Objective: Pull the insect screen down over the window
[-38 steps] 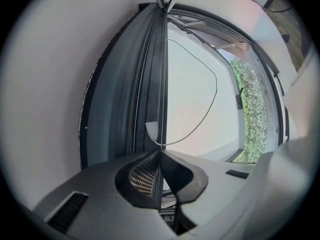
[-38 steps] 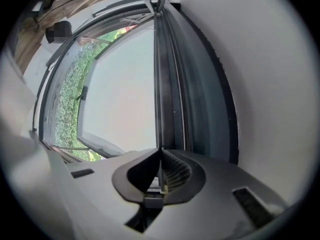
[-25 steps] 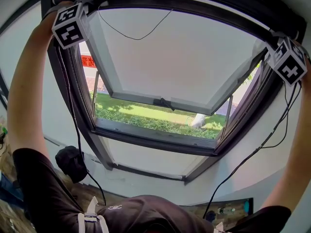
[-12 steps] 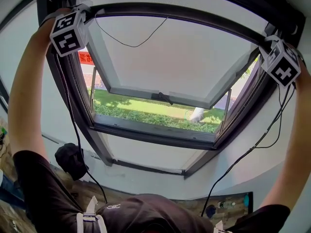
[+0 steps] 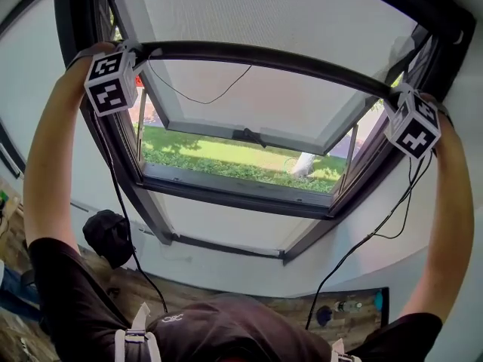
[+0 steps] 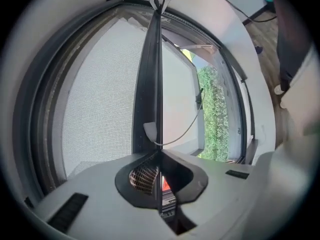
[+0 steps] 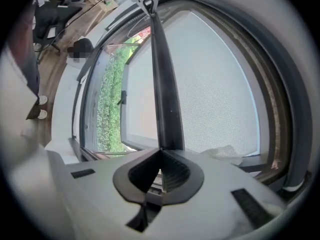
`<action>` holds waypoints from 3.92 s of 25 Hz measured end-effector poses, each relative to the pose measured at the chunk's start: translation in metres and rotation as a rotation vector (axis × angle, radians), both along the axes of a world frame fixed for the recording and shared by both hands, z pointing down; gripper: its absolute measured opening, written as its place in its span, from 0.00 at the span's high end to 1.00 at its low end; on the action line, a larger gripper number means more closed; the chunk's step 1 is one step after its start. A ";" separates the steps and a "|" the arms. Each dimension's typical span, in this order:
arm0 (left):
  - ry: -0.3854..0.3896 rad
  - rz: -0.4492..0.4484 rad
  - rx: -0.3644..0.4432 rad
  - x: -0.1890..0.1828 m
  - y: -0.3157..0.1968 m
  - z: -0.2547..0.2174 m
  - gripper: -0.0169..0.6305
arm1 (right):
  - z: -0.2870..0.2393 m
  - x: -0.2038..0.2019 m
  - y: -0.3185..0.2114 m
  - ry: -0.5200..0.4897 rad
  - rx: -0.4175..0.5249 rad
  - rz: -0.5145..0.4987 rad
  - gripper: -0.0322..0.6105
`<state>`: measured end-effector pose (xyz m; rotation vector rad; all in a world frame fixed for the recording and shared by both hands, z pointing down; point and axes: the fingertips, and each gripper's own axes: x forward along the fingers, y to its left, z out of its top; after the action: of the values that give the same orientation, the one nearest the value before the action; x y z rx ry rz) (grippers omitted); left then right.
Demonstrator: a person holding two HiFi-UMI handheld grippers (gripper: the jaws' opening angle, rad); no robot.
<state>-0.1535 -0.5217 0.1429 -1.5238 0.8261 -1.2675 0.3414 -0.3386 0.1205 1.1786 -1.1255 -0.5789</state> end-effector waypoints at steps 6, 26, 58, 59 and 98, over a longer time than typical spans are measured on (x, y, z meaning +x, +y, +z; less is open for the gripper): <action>0.003 0.005 -0.041 0.000 0.002 0.051 0.93 | 0.048 0.000 0.003 -0.044 -0.029 -0.007 0.94; -0.131 -0.002 -0.333 0.002 0.006 0.271 0.93 | 0.267 0.006 0.000 -0.145 -0.284 0.016 0.94; -0.166 -0.058 -0.530 0.001 0.012 0.491 0.93 | 0.485 0.007 0.004 -0.092 -0.442 0.129 0.94; -0.165 -0.058 -0.531 0.001 0.012 0.494 0.93 | 0.488 0.008 0.004 -0.087 -0.444 0.132 0.94; -0.184 -0.111 -0.688 -0.004 0.036 0.545 0.66 | 0.534 -0.003 0.022 -0.203 -0.543 0.182 0.75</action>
<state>-0.1574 -0.4855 0.6883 -1.8603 0.3642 -1.8662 0.3385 -0.3162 0.6541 0.8603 -1.2303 -0.0017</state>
